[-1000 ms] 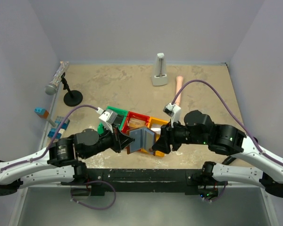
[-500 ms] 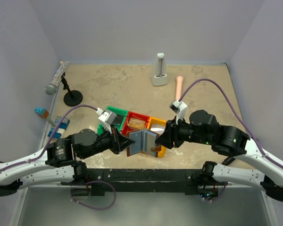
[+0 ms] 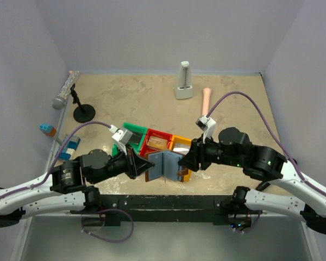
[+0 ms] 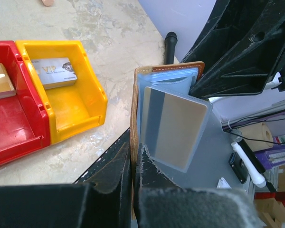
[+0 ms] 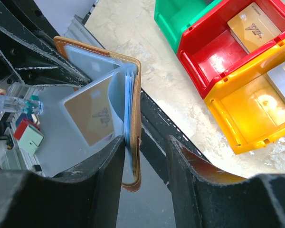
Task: Take the credit cards out of the card holder
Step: Open the card holder.
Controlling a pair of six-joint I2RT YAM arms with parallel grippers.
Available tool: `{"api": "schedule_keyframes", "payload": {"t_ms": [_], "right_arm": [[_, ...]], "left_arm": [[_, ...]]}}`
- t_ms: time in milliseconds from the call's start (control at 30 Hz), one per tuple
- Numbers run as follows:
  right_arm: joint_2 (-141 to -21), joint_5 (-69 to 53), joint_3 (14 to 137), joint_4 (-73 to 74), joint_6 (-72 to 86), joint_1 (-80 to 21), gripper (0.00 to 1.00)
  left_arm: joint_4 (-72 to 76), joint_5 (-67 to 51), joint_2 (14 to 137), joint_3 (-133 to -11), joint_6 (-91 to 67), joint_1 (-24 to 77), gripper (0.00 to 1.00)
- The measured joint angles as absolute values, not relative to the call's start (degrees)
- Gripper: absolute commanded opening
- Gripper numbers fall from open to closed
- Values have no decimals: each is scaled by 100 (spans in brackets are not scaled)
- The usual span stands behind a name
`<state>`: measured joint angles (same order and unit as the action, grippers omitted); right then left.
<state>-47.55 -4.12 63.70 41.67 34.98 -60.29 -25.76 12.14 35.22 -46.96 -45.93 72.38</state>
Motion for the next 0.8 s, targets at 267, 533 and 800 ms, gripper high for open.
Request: {"api": "schedule_keyframes", "payload": {"t_ms": [267,533,800], "right_arm": [[-4716,-451,6254,4042,3577,-6029,54],[-4687,-449,6252,3975,3603,-6029,58],[-4766,-449,6252,3938,3605,-6029,61]], "left_arm": [[-2578,1219,3586,-4694,-4600,7238,0],[-2897,1304,3977,-4873,-4639,7238,0],[-3111,1365,4128,-5074,-4637,7238,0]]}}
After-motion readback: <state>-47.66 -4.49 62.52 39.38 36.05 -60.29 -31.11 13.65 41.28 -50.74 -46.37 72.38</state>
